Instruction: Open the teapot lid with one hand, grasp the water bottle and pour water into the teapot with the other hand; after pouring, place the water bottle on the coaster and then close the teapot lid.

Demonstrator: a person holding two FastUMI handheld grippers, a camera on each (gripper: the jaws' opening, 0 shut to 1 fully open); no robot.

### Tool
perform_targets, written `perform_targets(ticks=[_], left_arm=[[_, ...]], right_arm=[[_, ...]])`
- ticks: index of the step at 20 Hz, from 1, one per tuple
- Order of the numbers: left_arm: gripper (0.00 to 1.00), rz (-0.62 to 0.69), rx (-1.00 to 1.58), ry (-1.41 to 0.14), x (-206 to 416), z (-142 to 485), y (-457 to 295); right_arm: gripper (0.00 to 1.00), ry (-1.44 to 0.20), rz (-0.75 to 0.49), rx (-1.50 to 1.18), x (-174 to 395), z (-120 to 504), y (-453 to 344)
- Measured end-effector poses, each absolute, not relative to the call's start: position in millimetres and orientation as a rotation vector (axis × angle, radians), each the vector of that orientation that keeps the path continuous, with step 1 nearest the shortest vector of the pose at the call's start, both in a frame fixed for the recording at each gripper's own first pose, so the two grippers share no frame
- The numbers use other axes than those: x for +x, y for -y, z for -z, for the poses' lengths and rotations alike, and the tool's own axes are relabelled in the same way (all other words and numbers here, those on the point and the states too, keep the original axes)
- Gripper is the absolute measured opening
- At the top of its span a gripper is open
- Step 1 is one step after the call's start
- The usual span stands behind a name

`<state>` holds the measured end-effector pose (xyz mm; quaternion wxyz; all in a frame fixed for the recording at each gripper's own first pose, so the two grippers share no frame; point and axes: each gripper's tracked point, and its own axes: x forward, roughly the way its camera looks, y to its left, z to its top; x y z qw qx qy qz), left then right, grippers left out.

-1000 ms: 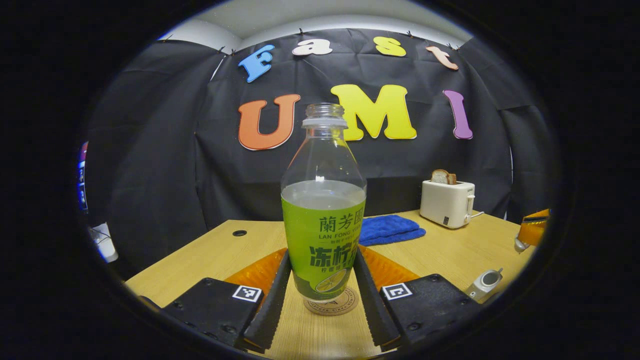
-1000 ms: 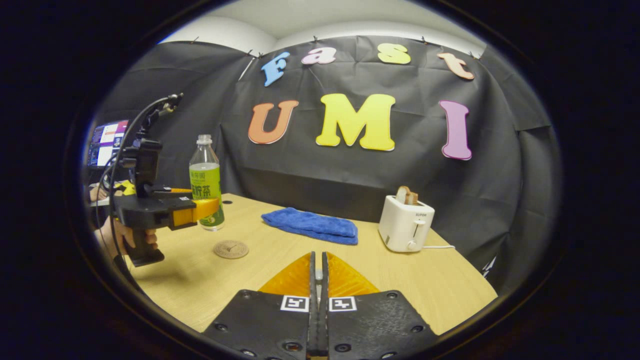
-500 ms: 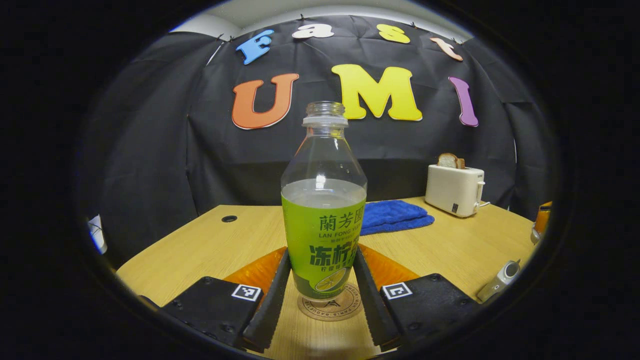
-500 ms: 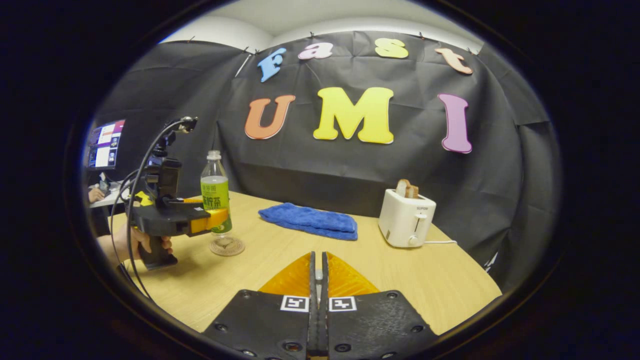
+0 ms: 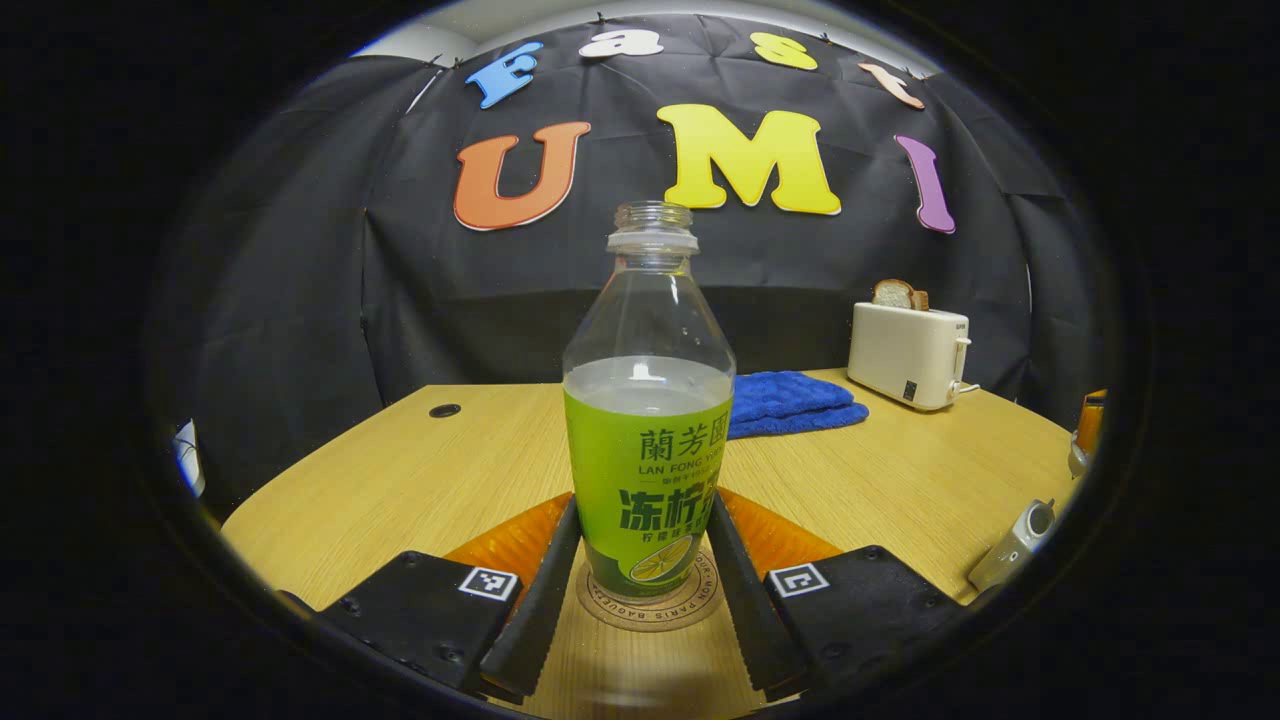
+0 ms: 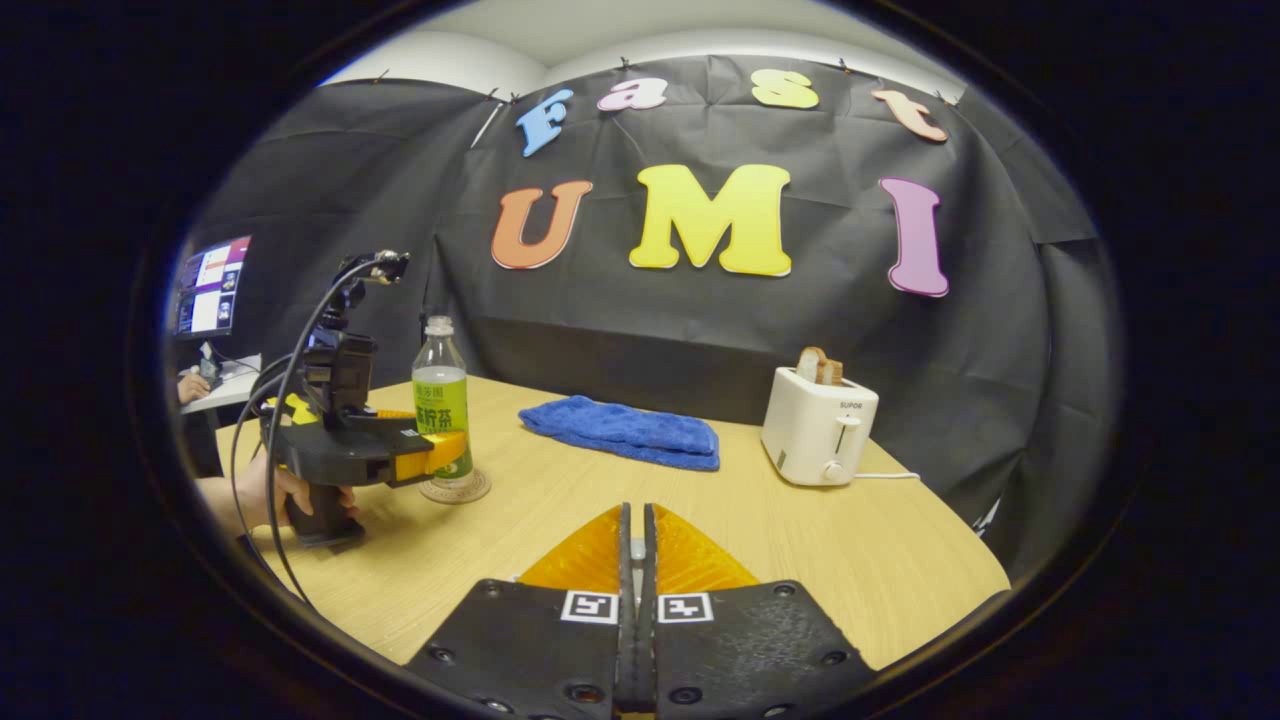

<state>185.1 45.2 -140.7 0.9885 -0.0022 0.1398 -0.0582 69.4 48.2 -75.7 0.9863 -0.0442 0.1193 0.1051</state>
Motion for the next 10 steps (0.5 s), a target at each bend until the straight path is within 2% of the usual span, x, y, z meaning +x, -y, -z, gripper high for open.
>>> perform_targets(ticks=[5, 6, 7, 10], left_arm=[[0.8, 0.112, -0.012, -0.287, 181, 142, -44], [0.97, 0.107, -0.015, -0.282, 180, 140, -45], [1.0, 0.102, -0.017, -0.275, 180, 137, -46], [0.98, 0.092, -0.018, -0.266, 174, 131, -50]], right_arm=[[0.0, -0.235, -0.211, -0.089, 68, 74, -48], [0.0, -0.234, -0.212, -0.089, 68, 73, -48], [0.0, -0.234, -0.213, -0.088, 68, 74, -49], [0.0, -0.226, -0.219, -0.087, 71, 73, -52]])
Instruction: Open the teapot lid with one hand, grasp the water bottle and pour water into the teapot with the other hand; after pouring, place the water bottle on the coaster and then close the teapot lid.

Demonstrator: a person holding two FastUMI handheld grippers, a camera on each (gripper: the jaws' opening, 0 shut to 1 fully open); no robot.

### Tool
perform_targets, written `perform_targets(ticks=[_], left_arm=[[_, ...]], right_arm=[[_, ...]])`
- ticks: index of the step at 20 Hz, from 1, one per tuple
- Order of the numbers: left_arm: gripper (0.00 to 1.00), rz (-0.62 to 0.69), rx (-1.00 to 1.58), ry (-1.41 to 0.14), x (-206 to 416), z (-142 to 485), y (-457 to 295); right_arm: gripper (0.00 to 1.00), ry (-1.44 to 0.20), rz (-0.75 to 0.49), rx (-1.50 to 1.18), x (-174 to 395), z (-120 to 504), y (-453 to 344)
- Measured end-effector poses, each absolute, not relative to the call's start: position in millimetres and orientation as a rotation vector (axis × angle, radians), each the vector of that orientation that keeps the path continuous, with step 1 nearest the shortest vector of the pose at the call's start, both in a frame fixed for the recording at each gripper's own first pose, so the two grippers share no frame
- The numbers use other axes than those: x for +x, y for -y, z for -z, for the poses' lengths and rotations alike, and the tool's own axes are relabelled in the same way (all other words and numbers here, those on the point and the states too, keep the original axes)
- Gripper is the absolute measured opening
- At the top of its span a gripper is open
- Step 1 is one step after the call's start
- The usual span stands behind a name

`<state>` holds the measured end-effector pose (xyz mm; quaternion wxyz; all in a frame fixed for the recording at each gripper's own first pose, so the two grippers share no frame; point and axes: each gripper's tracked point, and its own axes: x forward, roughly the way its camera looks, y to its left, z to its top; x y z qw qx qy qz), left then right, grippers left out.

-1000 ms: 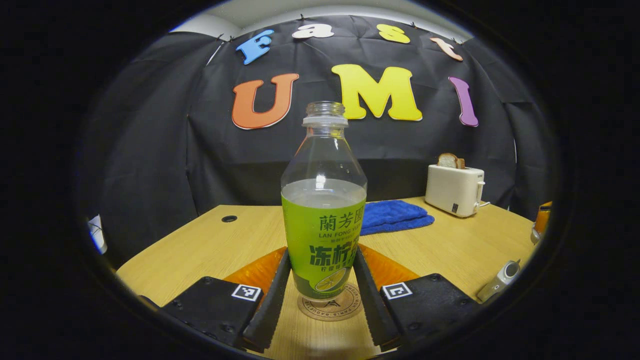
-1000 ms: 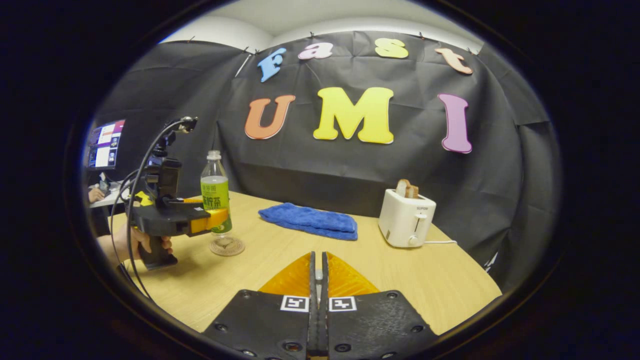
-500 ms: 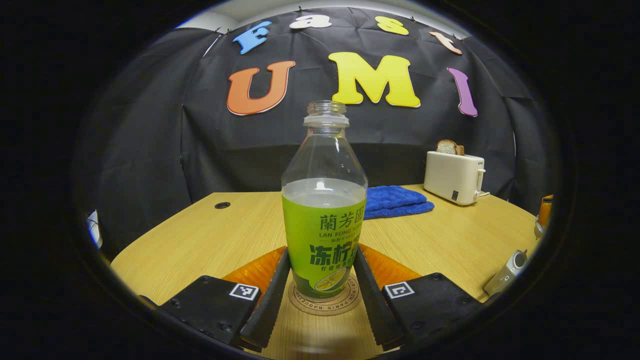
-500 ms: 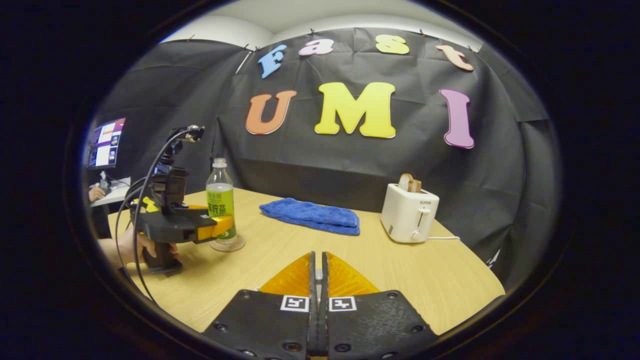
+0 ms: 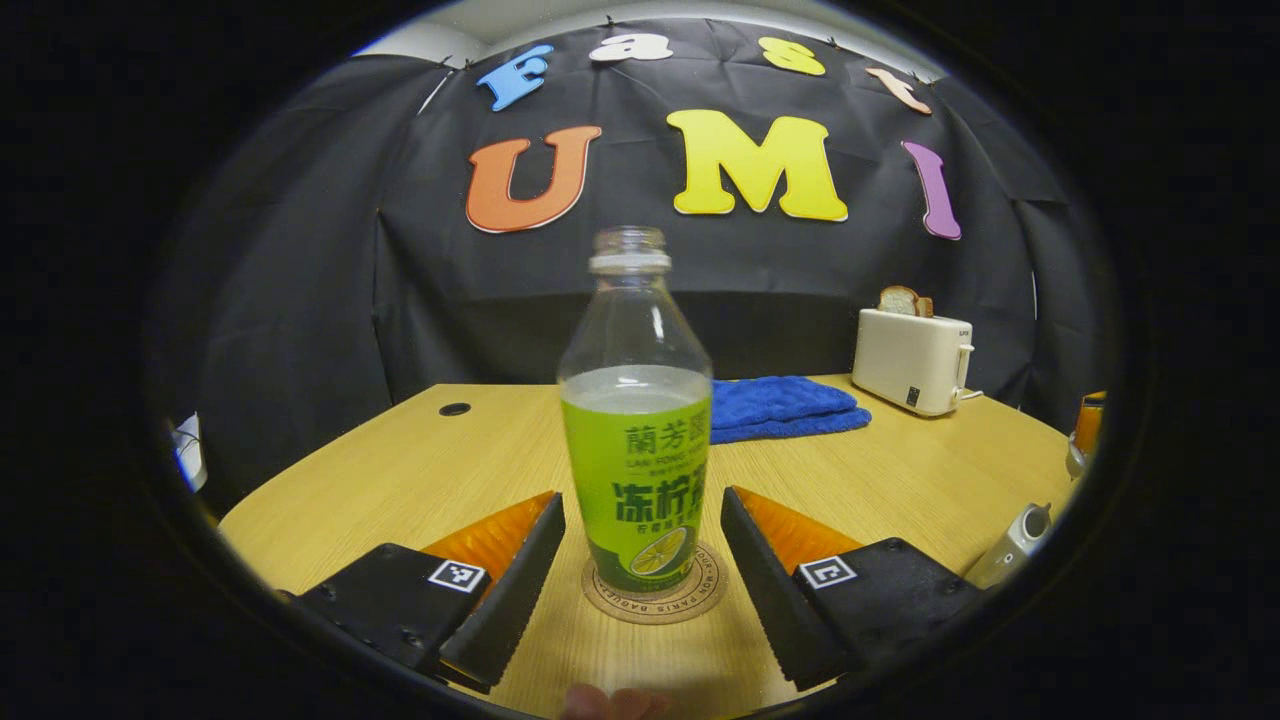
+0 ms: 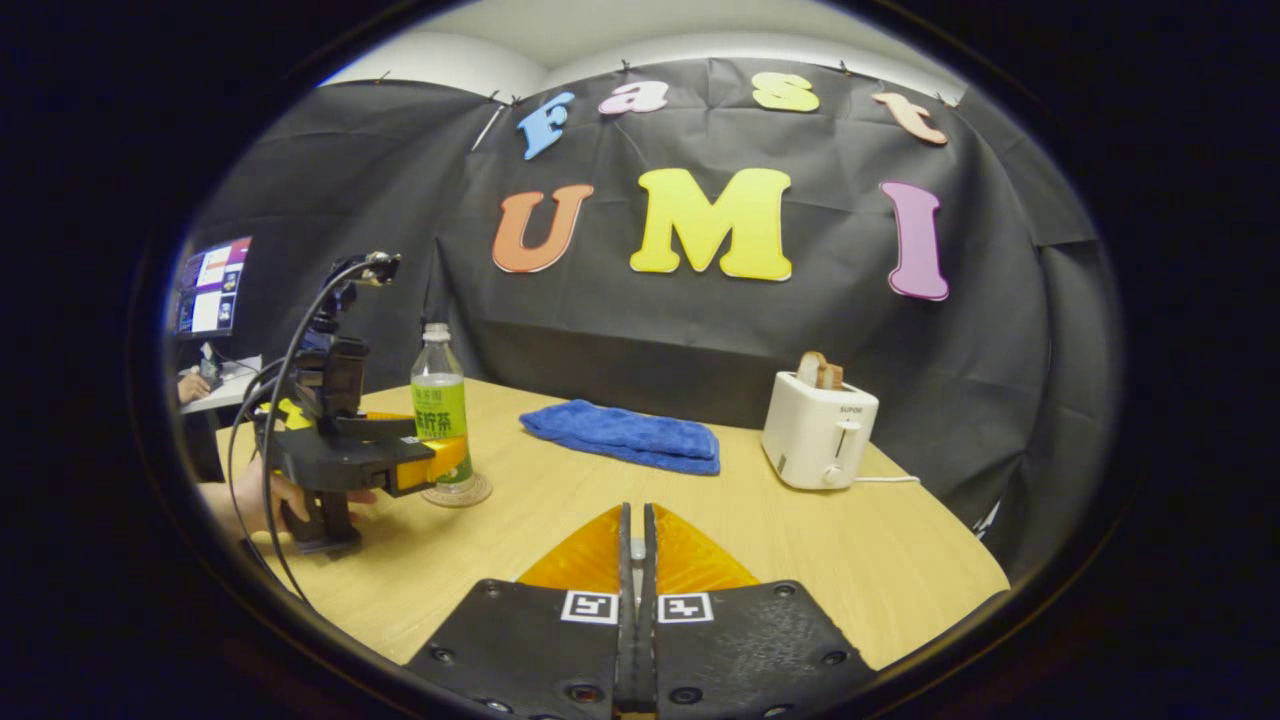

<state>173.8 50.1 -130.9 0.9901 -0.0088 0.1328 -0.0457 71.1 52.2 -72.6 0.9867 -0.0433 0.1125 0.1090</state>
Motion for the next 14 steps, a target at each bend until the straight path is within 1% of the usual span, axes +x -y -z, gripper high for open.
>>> perform_targets(ticks=[5, 10, 14], left_arm=[[0.99, -0.002, 0.007, -0.275, 142, 118, -82], [0.99, -0.007, -0.019, -0.224, 102, 87, -91], [0.99, -0.023, -0.038, -0.171, 83, 67, -93]], right_arm=[[0.0, -0.251, -0.257, -0.077, 74, 92, -66], [0.0, -0.273, -0.272, -0.069, 73, 108, -69], [0.0, -0.268, -0.281, -0.058, 72, 111, -73]])
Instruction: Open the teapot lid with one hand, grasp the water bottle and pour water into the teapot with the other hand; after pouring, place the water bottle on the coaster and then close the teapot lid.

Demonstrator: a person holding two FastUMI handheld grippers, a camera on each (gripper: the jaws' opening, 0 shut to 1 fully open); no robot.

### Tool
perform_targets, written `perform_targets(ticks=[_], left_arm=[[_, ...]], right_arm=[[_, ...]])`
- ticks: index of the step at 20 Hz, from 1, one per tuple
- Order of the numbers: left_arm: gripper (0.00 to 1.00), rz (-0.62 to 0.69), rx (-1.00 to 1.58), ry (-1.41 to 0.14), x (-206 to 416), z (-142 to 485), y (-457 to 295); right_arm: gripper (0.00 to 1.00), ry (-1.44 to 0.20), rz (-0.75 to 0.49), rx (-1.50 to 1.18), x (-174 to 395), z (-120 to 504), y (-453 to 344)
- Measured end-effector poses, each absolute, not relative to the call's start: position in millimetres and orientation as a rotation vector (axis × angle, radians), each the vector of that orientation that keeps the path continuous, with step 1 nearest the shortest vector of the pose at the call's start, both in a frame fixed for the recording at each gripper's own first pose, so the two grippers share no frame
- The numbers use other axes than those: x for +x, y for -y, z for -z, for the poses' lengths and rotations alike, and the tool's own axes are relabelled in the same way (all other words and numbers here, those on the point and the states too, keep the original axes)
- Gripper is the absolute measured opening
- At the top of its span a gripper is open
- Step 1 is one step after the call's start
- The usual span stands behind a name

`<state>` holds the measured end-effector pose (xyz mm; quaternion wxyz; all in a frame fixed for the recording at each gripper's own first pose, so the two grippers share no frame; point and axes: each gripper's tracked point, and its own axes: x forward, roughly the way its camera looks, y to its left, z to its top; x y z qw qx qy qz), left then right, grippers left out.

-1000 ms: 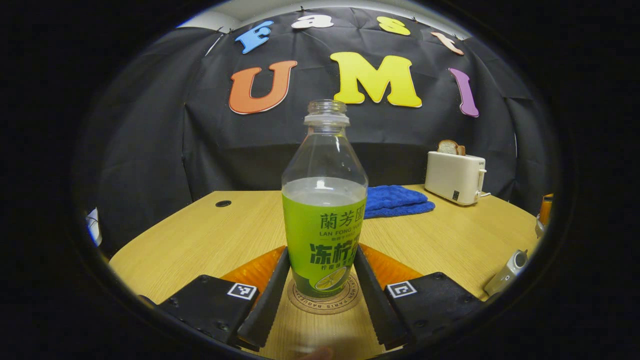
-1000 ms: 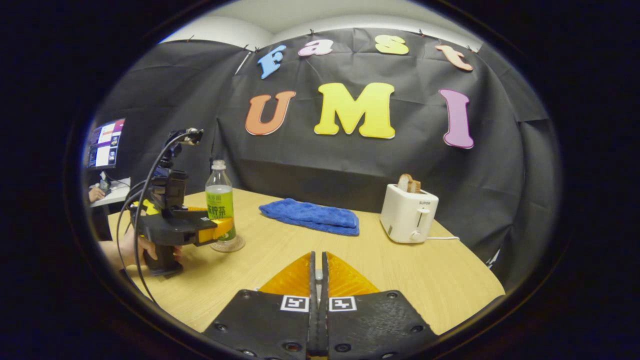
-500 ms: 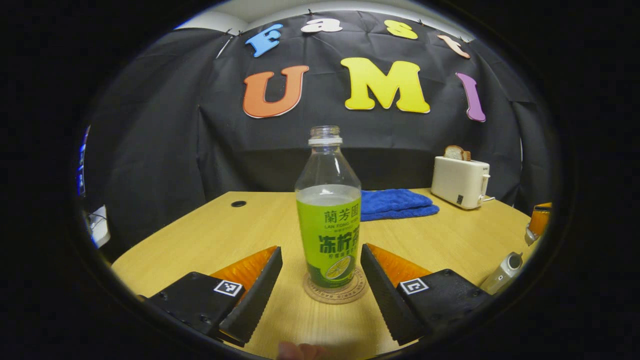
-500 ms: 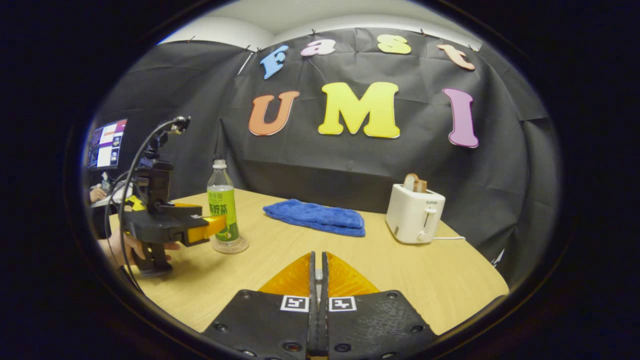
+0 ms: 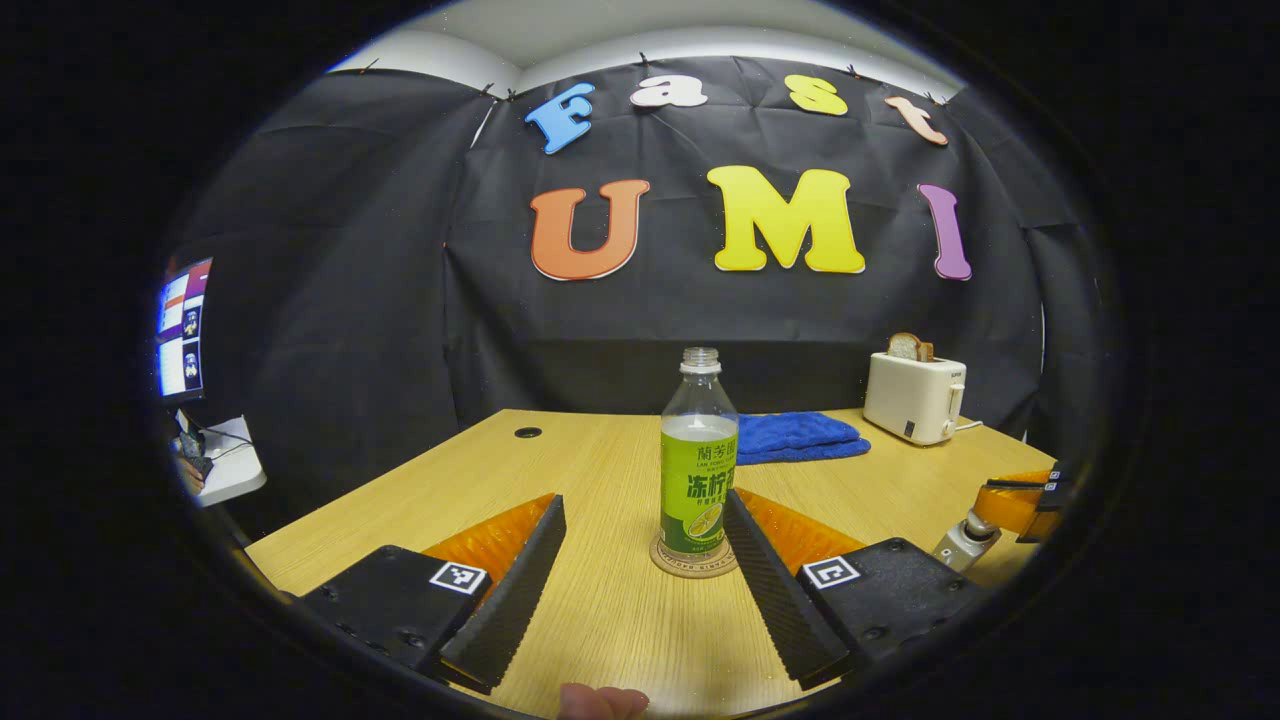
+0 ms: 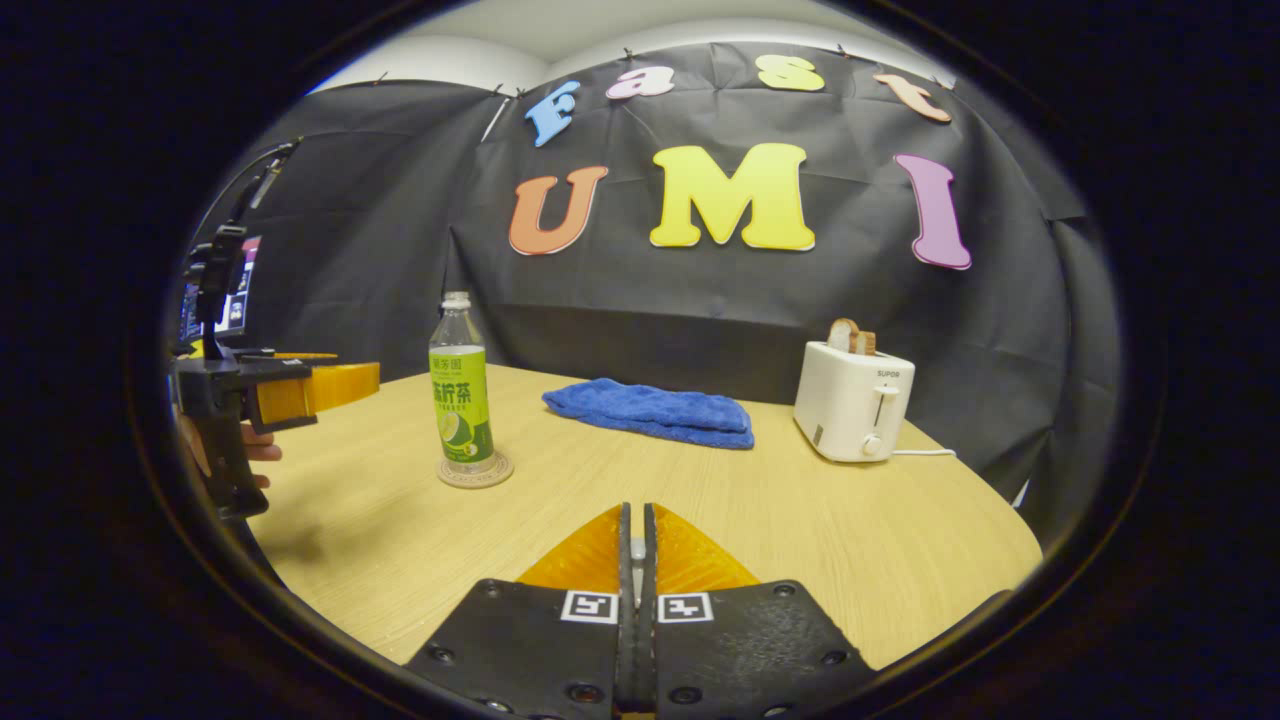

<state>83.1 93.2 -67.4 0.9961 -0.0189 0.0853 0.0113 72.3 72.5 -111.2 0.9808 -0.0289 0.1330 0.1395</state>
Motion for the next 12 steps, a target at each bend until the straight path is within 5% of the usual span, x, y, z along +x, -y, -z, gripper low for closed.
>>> perform_targets(ticks=[12], left_arm=[[0.99, -0.026, -0.038, -0.162, 67, 64, -97]], right_arm=[[0.02, -0.254, -0.259, -0.08, 69, 124, -74]])
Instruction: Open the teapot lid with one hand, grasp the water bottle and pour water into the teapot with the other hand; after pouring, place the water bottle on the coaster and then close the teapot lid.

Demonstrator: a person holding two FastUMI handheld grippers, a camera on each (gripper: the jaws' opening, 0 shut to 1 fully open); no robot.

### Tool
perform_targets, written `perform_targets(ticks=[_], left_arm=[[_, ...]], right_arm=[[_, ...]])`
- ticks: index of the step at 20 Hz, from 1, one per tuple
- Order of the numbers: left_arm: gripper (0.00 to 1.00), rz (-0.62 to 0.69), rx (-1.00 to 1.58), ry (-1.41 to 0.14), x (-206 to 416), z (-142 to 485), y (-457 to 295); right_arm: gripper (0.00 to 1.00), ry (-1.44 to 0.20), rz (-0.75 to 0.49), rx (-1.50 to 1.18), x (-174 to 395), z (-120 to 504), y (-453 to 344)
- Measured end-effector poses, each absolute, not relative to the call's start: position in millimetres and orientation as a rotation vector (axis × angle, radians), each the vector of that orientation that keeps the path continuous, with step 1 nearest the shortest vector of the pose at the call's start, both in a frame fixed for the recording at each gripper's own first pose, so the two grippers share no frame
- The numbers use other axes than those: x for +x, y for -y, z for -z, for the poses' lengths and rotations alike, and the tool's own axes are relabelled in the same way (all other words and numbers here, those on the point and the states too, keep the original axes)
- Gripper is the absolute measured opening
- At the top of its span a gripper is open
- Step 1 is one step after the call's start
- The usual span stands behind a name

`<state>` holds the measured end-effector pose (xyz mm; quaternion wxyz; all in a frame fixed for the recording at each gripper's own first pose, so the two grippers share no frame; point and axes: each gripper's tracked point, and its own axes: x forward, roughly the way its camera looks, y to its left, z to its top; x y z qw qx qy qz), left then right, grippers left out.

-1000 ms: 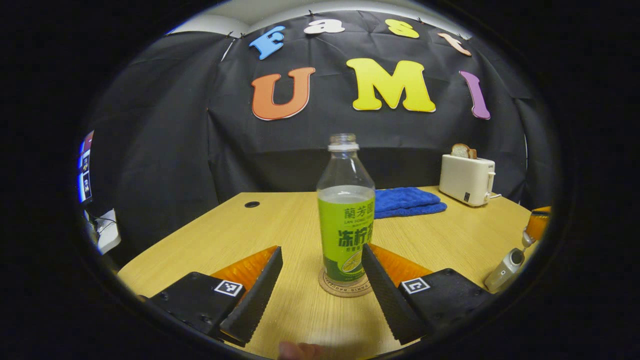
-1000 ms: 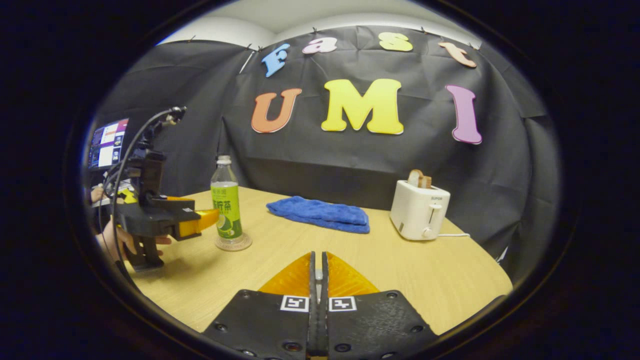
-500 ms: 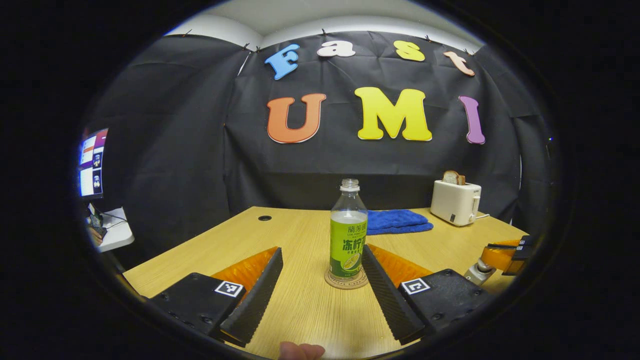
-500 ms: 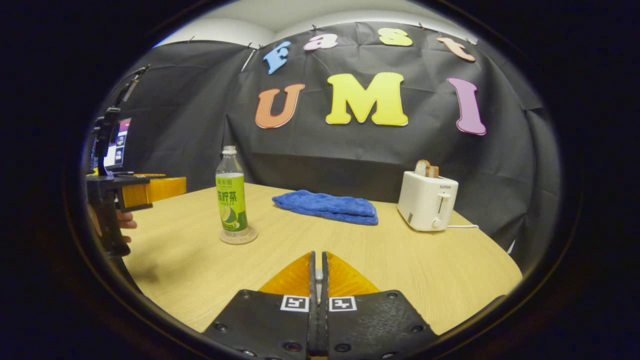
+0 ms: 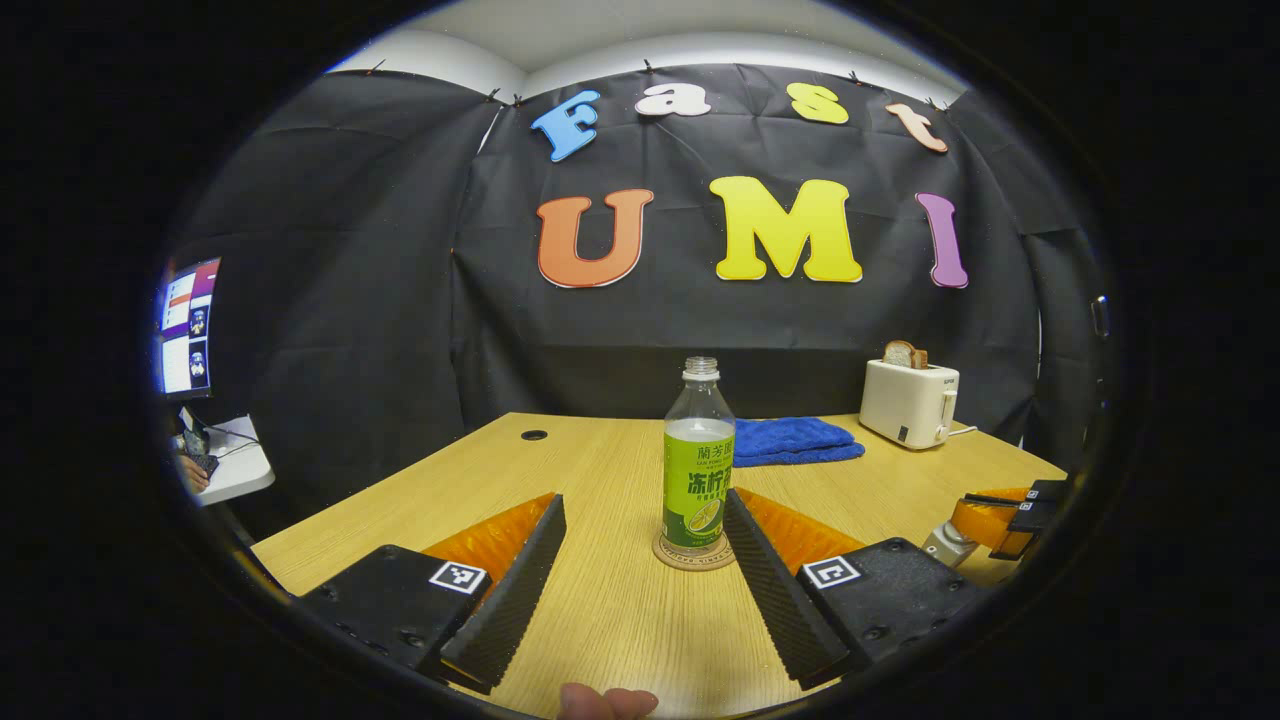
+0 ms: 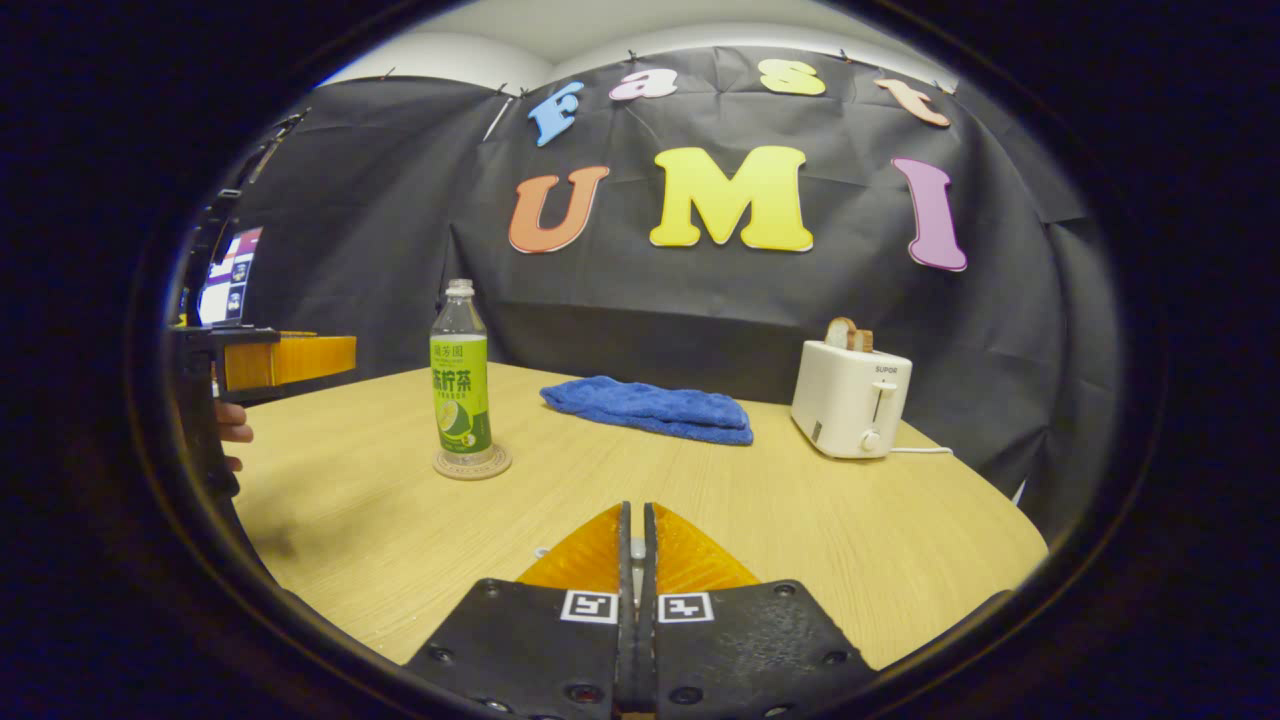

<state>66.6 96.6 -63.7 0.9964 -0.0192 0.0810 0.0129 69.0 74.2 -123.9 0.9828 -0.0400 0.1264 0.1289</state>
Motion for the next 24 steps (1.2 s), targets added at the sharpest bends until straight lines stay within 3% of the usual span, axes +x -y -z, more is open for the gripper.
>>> perform_targets(ticks=[3, 5, 7, 14, 24], left_arm=[[0.99, -0.035, -0.037, -0.148, 64, 57, -95], [0.99, -0.038, -0.042, -0.134, 59, 49, -90], [0.99, -0.01, -0.046, -0.107, 51, 38, -72], [0.98, 0.046, -0.057, -0.045, 9, 8, -21], [0.98, 0.015, -0.012, -0.033, -37, 8, -2]], right_arm=[[0.11, -0.246, -0.278, -0.06, 67, 118, -81], [0.45, -0.206, -0.28, -0.044, 60, 98, -81], [0.97, -0.124, -0.247, -0.031, 51, 69, -75], [0.96, 0.03, -0.123, 0.008, 11, 8, -41], [0.97, 0.054, -0.098, 0.018, -36, 3, -18]])
